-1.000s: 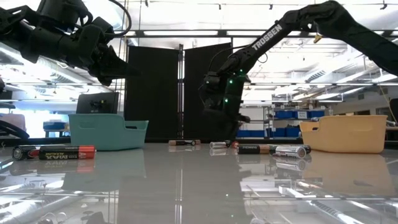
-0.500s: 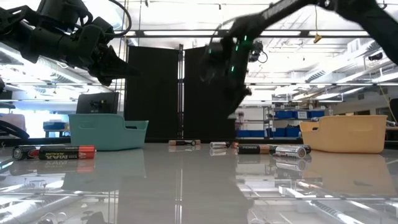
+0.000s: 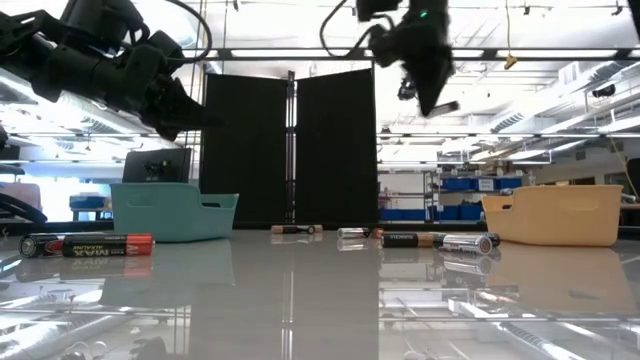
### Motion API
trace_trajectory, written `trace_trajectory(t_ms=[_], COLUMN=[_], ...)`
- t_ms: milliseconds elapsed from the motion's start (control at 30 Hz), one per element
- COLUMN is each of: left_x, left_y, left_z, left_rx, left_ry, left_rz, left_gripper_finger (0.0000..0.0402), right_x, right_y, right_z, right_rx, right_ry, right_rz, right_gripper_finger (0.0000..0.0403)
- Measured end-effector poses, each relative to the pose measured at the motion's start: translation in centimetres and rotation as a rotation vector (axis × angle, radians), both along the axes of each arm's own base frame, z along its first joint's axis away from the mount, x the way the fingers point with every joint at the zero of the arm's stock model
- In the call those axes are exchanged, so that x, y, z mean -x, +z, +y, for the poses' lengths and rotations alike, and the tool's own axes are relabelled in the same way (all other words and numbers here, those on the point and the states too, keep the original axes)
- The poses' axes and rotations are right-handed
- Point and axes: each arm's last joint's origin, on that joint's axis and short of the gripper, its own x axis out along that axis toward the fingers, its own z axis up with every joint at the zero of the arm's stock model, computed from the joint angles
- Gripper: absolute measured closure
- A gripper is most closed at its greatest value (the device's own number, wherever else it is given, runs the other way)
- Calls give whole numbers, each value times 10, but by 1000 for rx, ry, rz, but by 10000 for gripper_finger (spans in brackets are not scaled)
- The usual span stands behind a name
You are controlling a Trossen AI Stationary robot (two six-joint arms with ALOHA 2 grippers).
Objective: Sort batteries
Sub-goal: Put the silver battery into the yellow bin
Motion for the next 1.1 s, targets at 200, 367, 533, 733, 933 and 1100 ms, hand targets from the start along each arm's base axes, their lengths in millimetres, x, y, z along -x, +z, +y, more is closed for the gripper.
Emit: trace_trajectory(t_ms=[200,367,533,733,933,1100], left_x=[0,0,0,0,0,0], left_y=[-1,-1,0,1,1,1], left_z=[0,0,0,0,0,0], left_rx=[-20,-24,-24,-28,-29,-29], left_ry=[-6,-7,-6,-7,-7,-7], left_rz=[15,15,11,-9,-7,-7], left_gripper_finger=[395,395,395,395,395,395], right_x=[34,62,85,97,105,110], right_y=[-21,-54,-89,-128,-158,-169], right_z=[20,29,33,34,33,31], right_rx=[-10,-13,-20,-29,-31,-31], right_ry=[-93,-176,-254,-292,-322,-341], right_rz=[54,12,-54,-119,-114,-128], right_gripper_finger=[345,345,345,345,345,345])
